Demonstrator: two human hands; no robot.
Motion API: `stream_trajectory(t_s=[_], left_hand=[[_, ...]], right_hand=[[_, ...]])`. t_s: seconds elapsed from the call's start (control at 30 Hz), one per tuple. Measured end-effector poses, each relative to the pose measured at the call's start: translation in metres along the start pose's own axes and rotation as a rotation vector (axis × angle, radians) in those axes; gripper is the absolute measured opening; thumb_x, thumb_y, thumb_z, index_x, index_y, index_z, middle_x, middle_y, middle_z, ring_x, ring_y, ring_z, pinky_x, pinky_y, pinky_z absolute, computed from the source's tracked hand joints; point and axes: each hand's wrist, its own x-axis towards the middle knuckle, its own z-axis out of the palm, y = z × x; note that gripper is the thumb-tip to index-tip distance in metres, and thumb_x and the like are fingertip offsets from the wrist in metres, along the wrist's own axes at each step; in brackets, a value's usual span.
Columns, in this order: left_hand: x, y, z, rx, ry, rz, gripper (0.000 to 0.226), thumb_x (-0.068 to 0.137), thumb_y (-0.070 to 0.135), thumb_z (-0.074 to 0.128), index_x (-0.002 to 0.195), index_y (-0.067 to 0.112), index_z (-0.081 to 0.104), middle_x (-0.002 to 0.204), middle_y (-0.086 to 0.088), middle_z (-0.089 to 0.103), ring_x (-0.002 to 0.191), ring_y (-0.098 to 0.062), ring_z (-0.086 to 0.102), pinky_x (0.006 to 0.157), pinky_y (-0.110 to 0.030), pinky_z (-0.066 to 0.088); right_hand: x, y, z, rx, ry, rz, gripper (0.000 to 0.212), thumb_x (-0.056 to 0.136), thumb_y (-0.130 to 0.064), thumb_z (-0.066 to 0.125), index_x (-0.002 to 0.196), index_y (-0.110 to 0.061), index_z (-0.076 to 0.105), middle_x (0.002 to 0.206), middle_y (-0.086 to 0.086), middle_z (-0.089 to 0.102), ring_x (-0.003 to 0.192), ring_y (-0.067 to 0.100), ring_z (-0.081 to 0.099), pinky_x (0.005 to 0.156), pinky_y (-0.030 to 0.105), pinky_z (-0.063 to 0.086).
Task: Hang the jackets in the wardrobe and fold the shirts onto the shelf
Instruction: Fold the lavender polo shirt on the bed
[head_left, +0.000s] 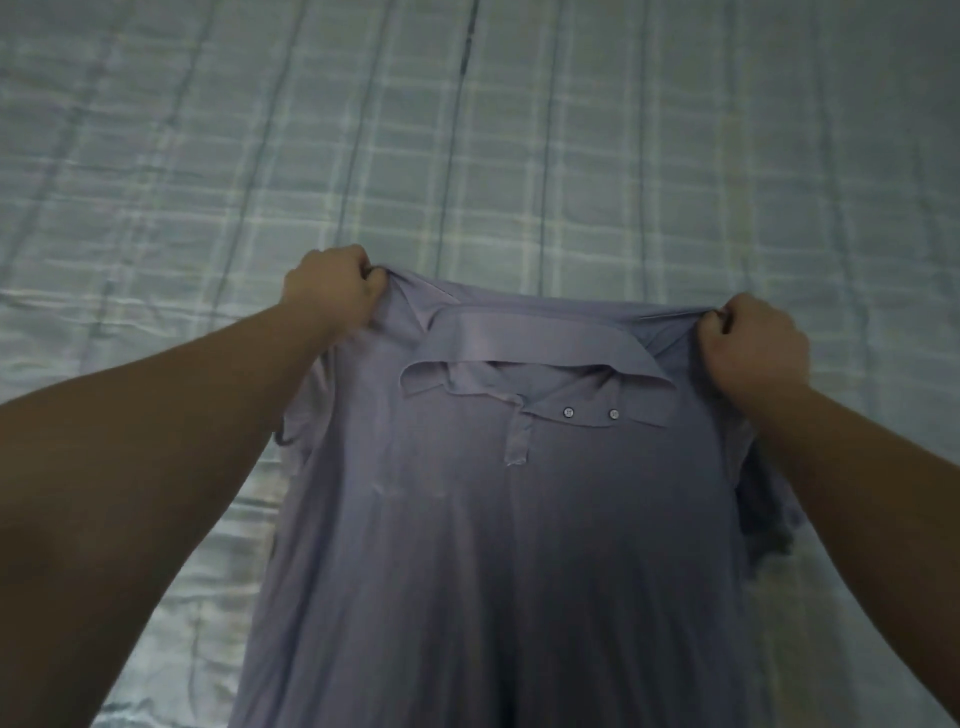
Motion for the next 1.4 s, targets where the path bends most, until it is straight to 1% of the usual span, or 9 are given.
stream_trajectory(t_s=[0.2,0.3,0.37,0.47,0.53,0.67,0.9,1.2,1.4], left_hand=[[0.019,0.004,0.03,0.139,0.101,0.017,0.029,0.095,0.03,0.045,0.104,0.004,0.055,0.107,-0.025,0.059,0.101,-0.043,0.053,0.083,-0.047,0.04],[0.018,0.001,0.043,0.151,0.154,-0.012,0.03,0.09,0.027,0.051,0.109,0.004,0.052,0.113,-0.023,0.055,0.105,-0.04,0.049,0.086,-0.049,0.038],[0.016,0.008,0.037,0.09,0.17,-0.009,0.039,0.084,0.022,0.057,0.118,0.004,0.051,0.124,-0.022,0.05,0.115,-0.04,0.044,0.094,-0.05,0.035],[0.005,0.032,0.018,-0.115,0.28,0.254,0.049,0.078,0.014,0.052,0.125,0.0,0.055,0.131,-0.025,0.05,0.126,-0.043,0.042,0.106,-0.048,0.033],[-0.013,0.058,0.013,-0.17,0.278,0.477,0.051,0.08,0.015,0.045,0.127,-0.001,0.055,0.133,-0.023,0.054,0.13,-0.041,0.044,0.112,-0.046,0.032],[-0.056,0.093,0.047,0.104,0.09,0.712,0.058,0.091,0.03,0.039,0.142,0.004,0.047,0.148,-0.017,0.046,0.14,-0.036,0.038,0.117,-0.051,0.026],[-0.077,0.056,0.093,0.245,0.058,0.707,0.061,0.099,0.047,0.039,0.153,0.02,0.033,0.16,-0.013,0.029,0.147,-0.032,0.027,0.119,-0.05,0.019],[-0.072,0.055,0.111,0.303,-0.034,0.64,0.066,0.096,0.053,0.03,0.157,0.029,0.021,0.164,-0.009,0.016,0.15,-0.032,0.017,0.121,-0.05,0.011],[-0.076,0.072,0.085,0.36,-0.193,0.544,0.064,0.101,0.051,0.022,0.157,0.031,-0.003,0.166,-0.007,-0.005,0.152,-0.028,-0.004,0.121,-0.047,-0.003]], right_hand=[[0.008,0.009,0.041,-0.104,0.147,-0.085,0.029,0.09,-0.03,0.039,0.09,-0.003,0.051,0.092,0.027,0.054,0.086,0.044,0.052,0.071,0.049,0.04],[0.001,0.002,0.045,-0.09,0.159,-0.055,0.027,0.081,-0.025,0.043,0.096,-0.005,0.051,0.099,0.025,0.052,0.092,0.043,0.048,0.077,0.051,0.038],[0.0,-0.005,0.037,0.032,0.193,-0.106,0.034,0.072,-0.019,0.047,0.102,-0.004,0.055,0.108,0.024,0.053,0.099,0.042,0.049,0.084,0.05,0.038],[-0.007,-0.028,0.023,0.272,0.24,-0.304,0.04,0.078,-0.009,0.045,0.114,0.0,0.059,0.125,0.022,0.056,0.117,0.04,0.049,0.105,0.044,0.035],[-0.022,-0.051,0.019,0.36,0.165,-0.403,0.039,0.087,-0.01,0.045,0.122,-0.003,0.06,0.136,0.018,0.054,0.131,0.033,0.044,0.116,0.035,0.028],[-0.055,-0.081,0.028,0.191,-0.04,-0.579,0.051,0.096,-0.029,0.037,0.14,-0.006,0.05,0.15,0.014,0.044,0.142,0.031,0.035,0.119,0.043,0.025],[-0.08,-0.063,0.058,-0.161,-0.148,-0.608,0.065,0.098,-0.046,0.031,0.153,-0.012,0.031,0.161,0.008,0.025,0.149,0.026,0.022,0.121,0.047,0.018],[-0.077,-0.06,0.077,-0.195,-0.187,-0.582,0.069,0.097,-0.048,0.031,0.155,-0.013,0.024,0.163,0.009,0.021,0.149,0.029,0.02,0.12,0.052,0.015],[-0.073,-0.066,0.069,-0.19,-0.289,-0.542,0.073,0.093,-0.051,0.021,0.155,-0.012,0.026,0.161,0.011,0.025,0.148,0.03,0.022,0.12,0.053,0.015]])
